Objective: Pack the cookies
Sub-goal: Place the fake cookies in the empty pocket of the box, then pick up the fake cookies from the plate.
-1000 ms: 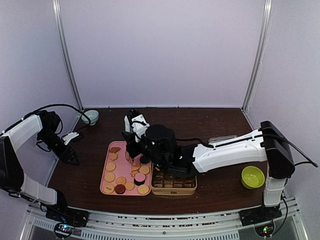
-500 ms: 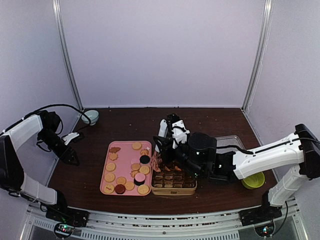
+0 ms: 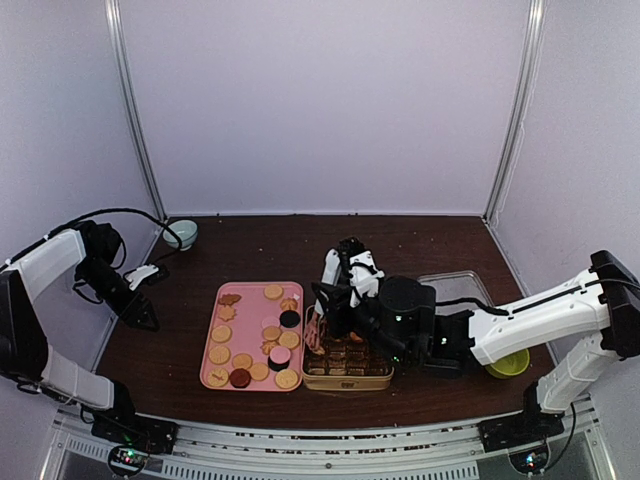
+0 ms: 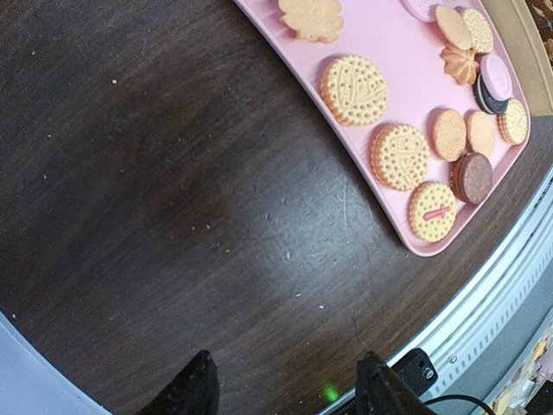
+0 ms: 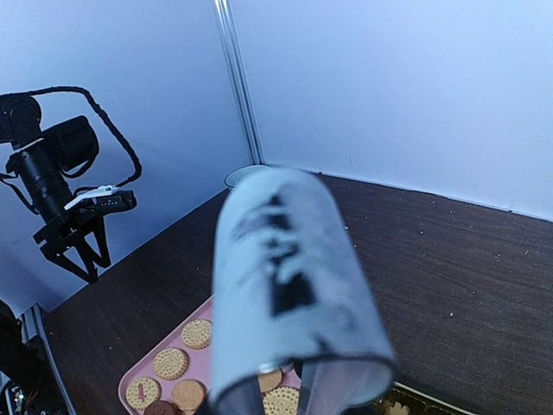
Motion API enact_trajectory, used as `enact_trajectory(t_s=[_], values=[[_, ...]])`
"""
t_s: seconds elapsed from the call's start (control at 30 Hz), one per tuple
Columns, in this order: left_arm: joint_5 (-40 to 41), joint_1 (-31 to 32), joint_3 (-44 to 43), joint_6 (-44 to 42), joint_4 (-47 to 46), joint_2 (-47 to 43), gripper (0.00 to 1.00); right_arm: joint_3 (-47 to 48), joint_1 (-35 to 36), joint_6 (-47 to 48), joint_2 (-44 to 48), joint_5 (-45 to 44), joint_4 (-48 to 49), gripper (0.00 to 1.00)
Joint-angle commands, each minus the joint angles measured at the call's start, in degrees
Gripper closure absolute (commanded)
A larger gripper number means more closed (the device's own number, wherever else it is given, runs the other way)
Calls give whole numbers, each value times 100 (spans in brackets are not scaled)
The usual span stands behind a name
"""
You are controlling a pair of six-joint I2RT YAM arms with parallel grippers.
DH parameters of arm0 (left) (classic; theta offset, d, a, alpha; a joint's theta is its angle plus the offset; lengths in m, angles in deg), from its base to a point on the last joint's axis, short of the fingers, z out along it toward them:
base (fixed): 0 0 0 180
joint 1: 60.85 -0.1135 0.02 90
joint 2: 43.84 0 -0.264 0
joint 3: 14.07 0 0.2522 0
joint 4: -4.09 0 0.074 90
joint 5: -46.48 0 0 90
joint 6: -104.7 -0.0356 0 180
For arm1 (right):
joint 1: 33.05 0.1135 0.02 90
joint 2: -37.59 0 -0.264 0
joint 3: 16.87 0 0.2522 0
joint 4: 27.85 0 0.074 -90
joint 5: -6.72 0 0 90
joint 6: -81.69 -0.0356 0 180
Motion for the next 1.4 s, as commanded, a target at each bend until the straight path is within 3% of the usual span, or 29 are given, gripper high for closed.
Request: enact_trajectory(t_s=[0.0,0.43,1.0,1.37], values=[[-77,-47,-31,-25,-63,20,44,133,24,-61,46,-99,110,72],[-84,-50,-99,11,-64,-2,43,618,87,461,163,-227,-246,71],[-94,-46,-57,-15,-62,-42,43,3942,164,397,-2762,1115,-1206,65],[-93,-43,-20,-33,-115,-1,43,4373,172,306,-3456,1234,-1602,61]])
